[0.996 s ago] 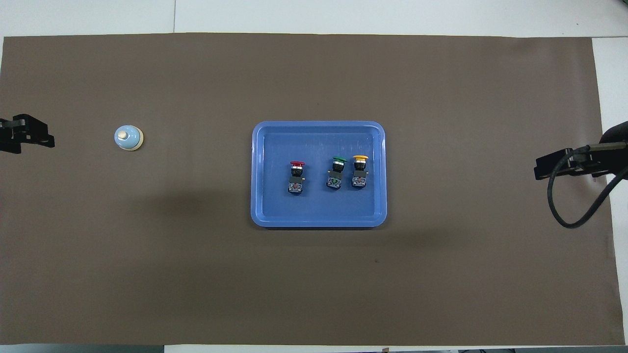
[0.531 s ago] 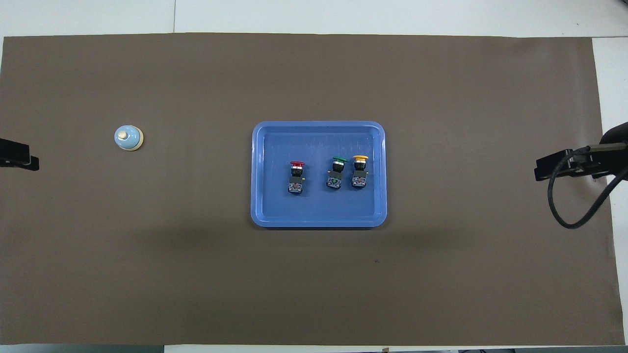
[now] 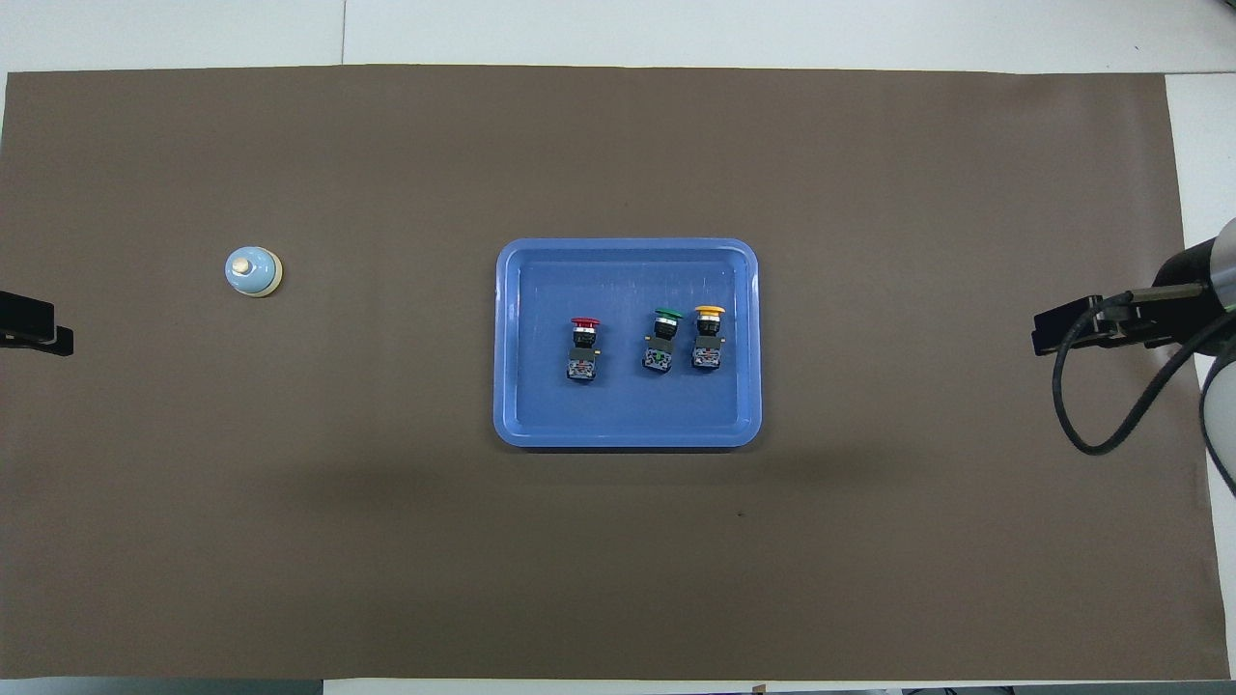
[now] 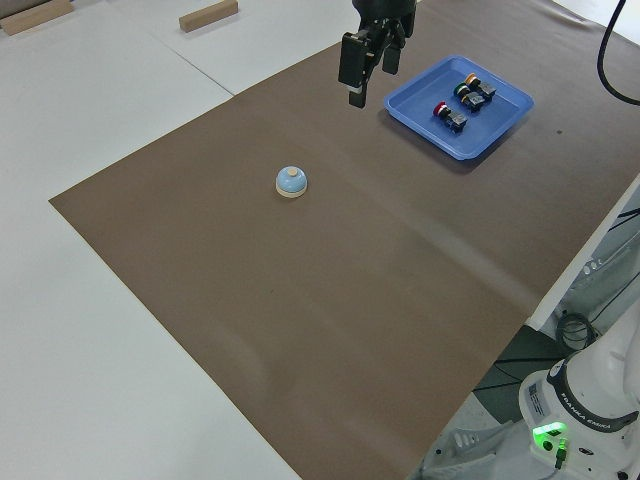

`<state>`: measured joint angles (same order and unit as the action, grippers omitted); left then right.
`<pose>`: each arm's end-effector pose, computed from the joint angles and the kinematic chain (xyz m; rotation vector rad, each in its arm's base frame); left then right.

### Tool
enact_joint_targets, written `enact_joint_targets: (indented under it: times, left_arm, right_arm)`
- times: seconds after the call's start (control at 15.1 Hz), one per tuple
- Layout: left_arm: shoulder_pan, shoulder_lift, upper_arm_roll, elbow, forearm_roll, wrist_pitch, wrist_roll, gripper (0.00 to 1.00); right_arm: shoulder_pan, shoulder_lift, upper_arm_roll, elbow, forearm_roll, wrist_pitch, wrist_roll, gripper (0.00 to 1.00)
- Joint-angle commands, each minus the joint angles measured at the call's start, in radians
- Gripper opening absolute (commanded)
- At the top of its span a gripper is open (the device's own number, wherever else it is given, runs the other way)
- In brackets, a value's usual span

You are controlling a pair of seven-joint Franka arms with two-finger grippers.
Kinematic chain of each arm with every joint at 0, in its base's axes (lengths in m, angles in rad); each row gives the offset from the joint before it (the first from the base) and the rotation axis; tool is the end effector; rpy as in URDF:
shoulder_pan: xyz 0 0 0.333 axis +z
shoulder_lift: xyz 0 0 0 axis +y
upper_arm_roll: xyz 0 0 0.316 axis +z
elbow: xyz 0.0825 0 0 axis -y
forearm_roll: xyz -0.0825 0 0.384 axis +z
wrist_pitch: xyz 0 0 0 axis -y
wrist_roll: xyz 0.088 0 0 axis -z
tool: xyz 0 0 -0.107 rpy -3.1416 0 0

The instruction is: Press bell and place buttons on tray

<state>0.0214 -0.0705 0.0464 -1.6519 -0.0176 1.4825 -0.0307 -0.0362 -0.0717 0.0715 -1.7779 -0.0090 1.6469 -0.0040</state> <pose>0.5208 0.0342 0.6173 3.1114 0.1519 -0.1537 0.5325 0.0190 0.5719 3.1246 0.0624 -0.0926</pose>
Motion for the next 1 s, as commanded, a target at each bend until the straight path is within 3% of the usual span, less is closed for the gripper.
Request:
enact_joint_targets:
  times: [0.0, 0.4, 0.93]
  left_arm:
    - [0.008, 0.015, -0.002, 0.046, 0.01, -0.028, 0.0, 1.0]
    - [0.006, 0.015, -0.002, 0.04, 0.005, -0.03, 0.002, 1.0]
    - [0.006, 0.011, 0.0, 0.034, 0.007, -0.024, -0.002, 1.0]
  right_arm:
    - [-0.005, -0.027, 0.054, -0.101, 0.003, 0.099, 0.103, 1.0]
    - [-0.002, 0.125, 0.177, -0.138, 0.006, 0.329, 0.307, 1.0]
    - [0.189, 0.305, 0.18, -0.147, -0.009, 0.579, 0.554, 1.0]
